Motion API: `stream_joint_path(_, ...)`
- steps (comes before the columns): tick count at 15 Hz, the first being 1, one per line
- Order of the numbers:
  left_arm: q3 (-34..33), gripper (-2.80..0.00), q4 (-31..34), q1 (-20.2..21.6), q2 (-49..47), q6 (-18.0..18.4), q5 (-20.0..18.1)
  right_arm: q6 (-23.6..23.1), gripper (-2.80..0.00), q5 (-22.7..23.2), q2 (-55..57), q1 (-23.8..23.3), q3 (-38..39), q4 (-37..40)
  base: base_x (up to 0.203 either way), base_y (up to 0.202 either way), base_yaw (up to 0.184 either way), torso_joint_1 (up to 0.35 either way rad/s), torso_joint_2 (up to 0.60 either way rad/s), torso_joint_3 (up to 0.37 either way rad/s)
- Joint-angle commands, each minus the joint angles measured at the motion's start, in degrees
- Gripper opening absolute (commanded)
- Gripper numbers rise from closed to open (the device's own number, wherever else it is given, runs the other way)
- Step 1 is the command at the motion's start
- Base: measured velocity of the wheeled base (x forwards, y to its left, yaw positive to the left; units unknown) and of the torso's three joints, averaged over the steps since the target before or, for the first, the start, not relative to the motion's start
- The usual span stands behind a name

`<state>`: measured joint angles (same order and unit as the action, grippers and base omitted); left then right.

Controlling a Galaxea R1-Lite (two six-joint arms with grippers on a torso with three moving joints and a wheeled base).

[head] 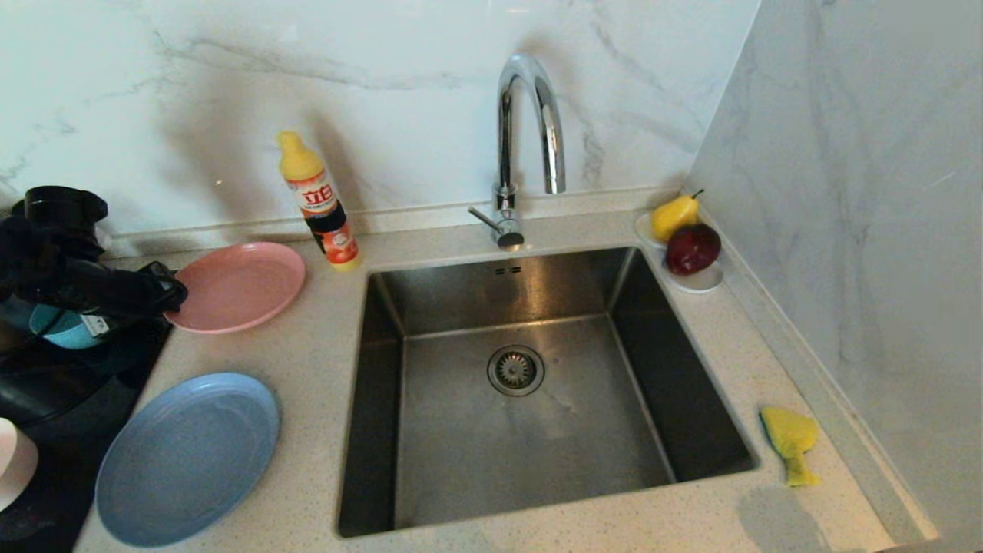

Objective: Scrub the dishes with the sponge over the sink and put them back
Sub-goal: Place the plate on the plate

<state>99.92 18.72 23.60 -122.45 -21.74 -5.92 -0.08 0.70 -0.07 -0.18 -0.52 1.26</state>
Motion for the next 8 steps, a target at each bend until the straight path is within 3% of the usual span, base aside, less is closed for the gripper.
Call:
stream_joint_path(1,2.4,-2.8,2.2,1.1,2.2,-0.3,-0.4,0.0,-2.8,0.0,0.1,0.0,0.0,0.0,0.0,0.0,0.0,0.0,0.0,0.0)
stream_joint_path(8,3.2,-2.8,11.3,1.4,13.9,1.0,-2.3,0.0,-2.8,0.0,0.1,0.0,0.0,0.1,0.0,0.0,0.0,0.0,0.0,0.0)
